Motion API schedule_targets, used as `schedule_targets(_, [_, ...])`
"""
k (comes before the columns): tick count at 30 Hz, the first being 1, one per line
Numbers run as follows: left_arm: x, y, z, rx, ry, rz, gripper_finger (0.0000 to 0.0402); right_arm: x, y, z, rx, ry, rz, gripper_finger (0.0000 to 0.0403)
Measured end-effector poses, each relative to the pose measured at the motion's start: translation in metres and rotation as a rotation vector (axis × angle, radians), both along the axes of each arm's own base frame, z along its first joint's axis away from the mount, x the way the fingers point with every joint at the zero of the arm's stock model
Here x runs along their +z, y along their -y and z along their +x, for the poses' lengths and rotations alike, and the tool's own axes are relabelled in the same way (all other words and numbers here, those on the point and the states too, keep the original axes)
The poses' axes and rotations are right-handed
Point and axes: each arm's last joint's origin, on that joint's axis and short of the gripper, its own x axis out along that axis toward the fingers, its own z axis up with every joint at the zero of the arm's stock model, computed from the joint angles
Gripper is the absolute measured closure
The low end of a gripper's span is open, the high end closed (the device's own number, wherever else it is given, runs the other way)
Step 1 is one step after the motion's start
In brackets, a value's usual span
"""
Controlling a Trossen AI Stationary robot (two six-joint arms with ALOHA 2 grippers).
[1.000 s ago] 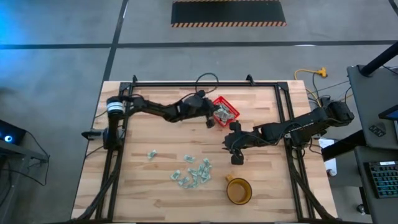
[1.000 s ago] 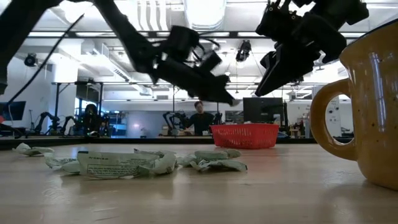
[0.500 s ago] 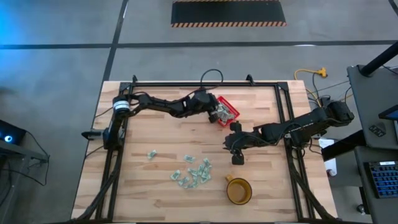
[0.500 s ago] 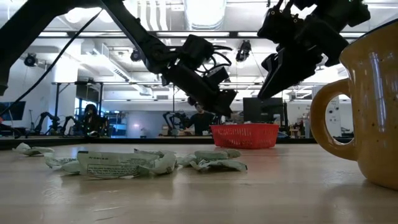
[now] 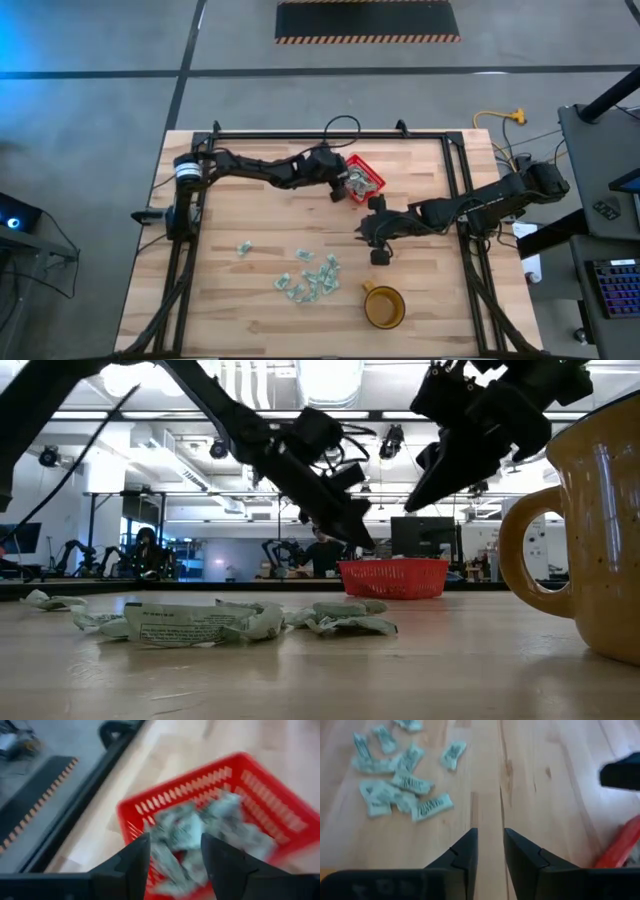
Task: Pick and place Stevia / Truvia into bins
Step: Put the stevia packet into the red basket
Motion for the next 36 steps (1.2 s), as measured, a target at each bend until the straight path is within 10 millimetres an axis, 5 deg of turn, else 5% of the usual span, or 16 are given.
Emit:
schedule_targets(10, [0.035,0.065,-0.046,-0.293,-0.048,-0.029,0.0237,-0.005,-0.001,0.002,0.011,0.146,0.028,0.0307])
schedule_targets(17, [0.023,0.102,-0.098,-0.409,-0.08,0.006,0.0237,-0.009,-0.004,0.009,0.075,0.196,0.056,0.0309])
schedule_targets(25, [0.014,0.113,-0.14,-0.439,-0.046,0.016,0.0237,-0.034,-0.013,0.036,0.234,0.212,0.079,0.0302])
schedule_targets(36, [0.027,0.114,-0.161,-0.436,-0.009,0.027,0.0237,-0.072,-0.02,0.073,0.342,0.093,0.099,0.0303])
